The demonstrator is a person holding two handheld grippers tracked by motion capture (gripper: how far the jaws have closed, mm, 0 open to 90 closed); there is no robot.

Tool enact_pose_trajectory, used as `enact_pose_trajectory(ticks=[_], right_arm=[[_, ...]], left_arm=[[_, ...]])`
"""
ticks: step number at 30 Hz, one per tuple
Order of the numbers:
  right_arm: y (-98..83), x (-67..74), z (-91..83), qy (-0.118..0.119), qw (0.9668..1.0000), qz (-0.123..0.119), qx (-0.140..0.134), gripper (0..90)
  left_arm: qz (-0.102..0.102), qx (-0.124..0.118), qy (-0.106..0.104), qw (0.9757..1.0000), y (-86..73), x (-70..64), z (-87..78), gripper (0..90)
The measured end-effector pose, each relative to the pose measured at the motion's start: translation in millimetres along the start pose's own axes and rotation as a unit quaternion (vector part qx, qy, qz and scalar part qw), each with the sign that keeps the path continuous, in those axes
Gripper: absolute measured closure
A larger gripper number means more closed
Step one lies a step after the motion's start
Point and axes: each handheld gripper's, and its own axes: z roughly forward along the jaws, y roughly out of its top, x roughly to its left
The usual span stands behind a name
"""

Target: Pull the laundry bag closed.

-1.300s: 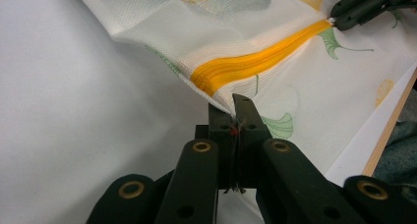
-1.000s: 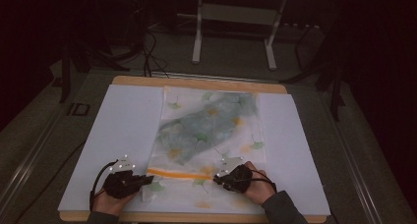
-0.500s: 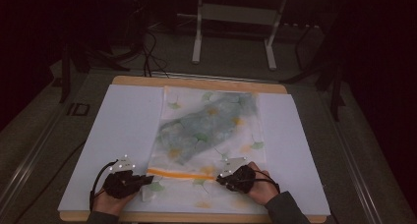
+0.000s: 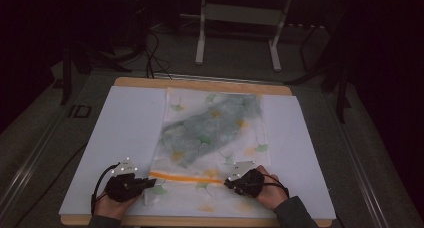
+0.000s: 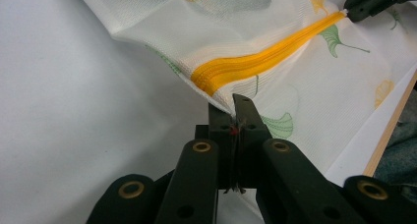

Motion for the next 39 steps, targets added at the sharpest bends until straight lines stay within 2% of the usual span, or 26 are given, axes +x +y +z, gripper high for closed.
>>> enact_pose_trajectory(ticks=[39], right_arm=[[-31.8, -9.5, -23.7, -0.009, 0.9997, 0.023, 0.005, 85.0]], left_arm=[[-0.002, 0.001, 0.001, 1.0000, -0.3, 0.9, 0.0, 88.7]])
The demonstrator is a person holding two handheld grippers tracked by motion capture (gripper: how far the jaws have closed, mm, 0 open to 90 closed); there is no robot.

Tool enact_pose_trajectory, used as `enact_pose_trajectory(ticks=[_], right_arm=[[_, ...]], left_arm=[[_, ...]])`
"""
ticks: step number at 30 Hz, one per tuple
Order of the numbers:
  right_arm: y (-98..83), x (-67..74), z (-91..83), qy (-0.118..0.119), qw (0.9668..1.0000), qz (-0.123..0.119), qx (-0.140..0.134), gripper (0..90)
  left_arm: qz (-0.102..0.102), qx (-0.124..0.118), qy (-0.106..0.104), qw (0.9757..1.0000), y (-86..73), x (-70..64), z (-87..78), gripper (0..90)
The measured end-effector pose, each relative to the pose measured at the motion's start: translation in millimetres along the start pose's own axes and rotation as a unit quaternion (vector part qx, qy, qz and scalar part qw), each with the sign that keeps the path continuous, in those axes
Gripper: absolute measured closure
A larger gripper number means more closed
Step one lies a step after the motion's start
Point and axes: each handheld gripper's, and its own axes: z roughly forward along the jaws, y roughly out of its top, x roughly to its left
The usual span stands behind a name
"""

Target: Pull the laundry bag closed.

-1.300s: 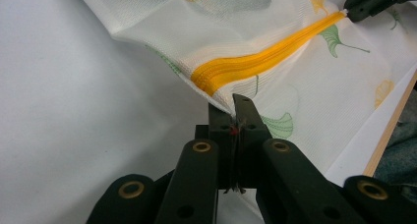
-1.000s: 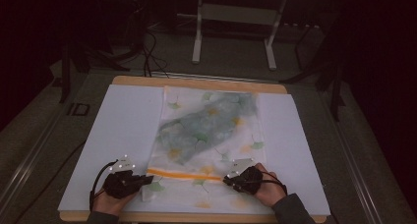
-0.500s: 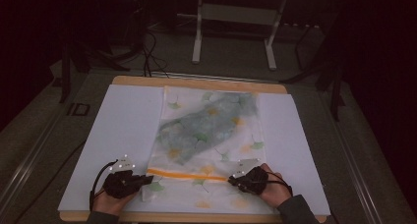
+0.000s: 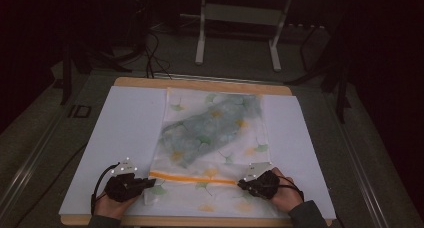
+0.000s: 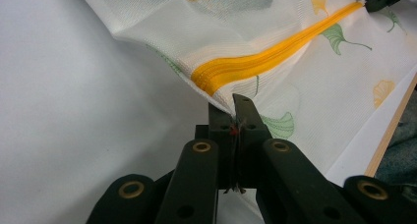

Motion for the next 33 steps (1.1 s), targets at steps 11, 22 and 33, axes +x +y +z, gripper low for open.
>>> enact_pose_trajectory(ticks=[11, 22, 33], right_arm=[[-6.3, -2.7, -6.4, -0.001, 1.0000, 0.006, -0.001, 85.0], [-14.0, -5.1, -10.3, -0.001, 0.9999, 0.013, 0.002, 85.0], [-26.7, -8.5, -17.8, -0.005, 0.9996, 0.027, 0.004, 85.0]], left_arm=[[-0.001, 0.000, 0.000, 1.0000, -0.2, 0.4, 0.2, 88.7], [-0.001, 0.000, 0.000, 1.0000, -0.2, 0.5, 0.6, 88.7], [0.000, 0.000, 0.001, 1.0000, -0.2, 0.5, 0.4, 88.7]])
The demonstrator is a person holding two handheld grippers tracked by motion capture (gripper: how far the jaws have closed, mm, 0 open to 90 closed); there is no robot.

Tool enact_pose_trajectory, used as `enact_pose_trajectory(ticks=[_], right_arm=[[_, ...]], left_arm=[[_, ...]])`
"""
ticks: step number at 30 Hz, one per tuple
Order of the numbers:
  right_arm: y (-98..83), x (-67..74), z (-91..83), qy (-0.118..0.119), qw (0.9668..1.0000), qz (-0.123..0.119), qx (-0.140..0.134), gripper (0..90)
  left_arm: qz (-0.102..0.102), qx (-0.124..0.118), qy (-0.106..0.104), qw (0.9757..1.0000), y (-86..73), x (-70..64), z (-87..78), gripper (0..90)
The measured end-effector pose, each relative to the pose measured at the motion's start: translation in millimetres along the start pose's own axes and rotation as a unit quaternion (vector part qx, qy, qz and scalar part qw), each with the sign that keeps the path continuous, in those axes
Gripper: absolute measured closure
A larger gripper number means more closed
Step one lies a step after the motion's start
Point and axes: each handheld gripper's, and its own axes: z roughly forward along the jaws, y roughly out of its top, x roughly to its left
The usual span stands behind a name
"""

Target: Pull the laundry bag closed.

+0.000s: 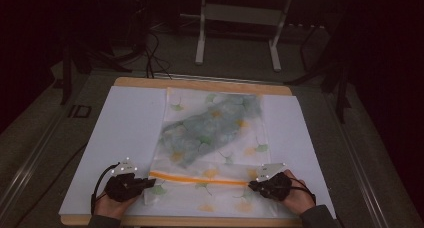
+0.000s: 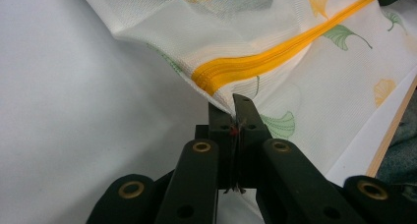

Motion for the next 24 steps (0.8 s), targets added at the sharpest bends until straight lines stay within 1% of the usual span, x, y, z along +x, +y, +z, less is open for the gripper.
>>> enact_pose_trajectory(ticks=[5, 15, 24], right_arm=[[-5.2, -1.9, -3.9, -0.002, 1.0000, 0.000, 0.003, 85.0], [-8.9, -4.4, -9.9, -0.006, 0.9999, 0.004, 0.008, 85.0], [-12.5, -6.8, -15.2, -0.011, 0.9997, 0.005, 0.020, 85.0]], left_arm=[[0.000, 0.000, 0.000, 1.0000, 0.0, 0.1, -0.3, 88.7], [0.000, 0.000, 0.001, 1.0000, 0.0, 0.2, -0.2, 88.7], [-0.001, 0.001, -0.002, 1.0000, 0.0, 0.3, -0.1, 88.7]])
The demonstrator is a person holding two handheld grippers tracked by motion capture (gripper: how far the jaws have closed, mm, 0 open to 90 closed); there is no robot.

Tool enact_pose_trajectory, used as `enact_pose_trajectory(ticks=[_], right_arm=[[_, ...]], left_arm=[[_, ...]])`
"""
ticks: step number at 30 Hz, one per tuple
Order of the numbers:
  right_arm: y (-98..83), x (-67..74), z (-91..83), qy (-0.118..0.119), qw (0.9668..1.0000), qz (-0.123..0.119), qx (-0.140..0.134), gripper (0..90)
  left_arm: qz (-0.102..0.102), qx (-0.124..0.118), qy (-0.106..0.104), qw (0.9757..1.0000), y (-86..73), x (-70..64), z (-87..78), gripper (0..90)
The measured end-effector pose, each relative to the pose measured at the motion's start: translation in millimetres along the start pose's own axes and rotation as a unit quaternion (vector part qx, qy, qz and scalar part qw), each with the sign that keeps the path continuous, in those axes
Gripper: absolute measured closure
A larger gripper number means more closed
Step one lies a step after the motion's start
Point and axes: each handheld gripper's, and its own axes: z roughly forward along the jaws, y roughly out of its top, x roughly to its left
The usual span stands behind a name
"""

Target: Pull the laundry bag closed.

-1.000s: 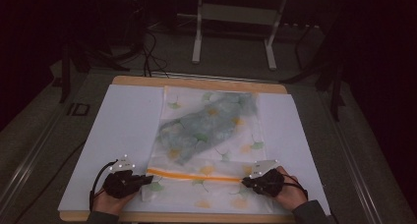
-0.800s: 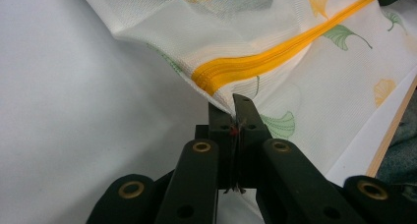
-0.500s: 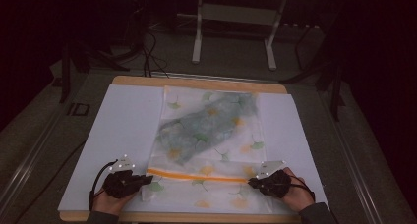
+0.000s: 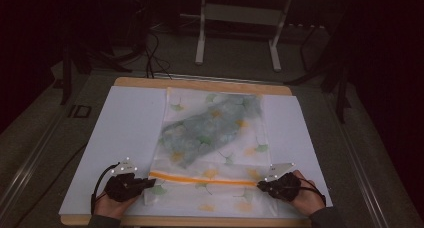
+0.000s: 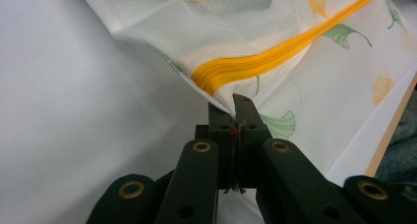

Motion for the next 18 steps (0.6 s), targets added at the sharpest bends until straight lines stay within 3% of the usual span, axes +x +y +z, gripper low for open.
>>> enact_pose_trajectory(ticks=[18], right_arm=[[-19.9, -9.7, -17.7, -0.013, 0.9996, 0.021, 0.012, 85.0]], left_arm=[[0.003, 0.002, -0.005, 1.0000, 0.0, 0.9, 0.0, 88.7]])
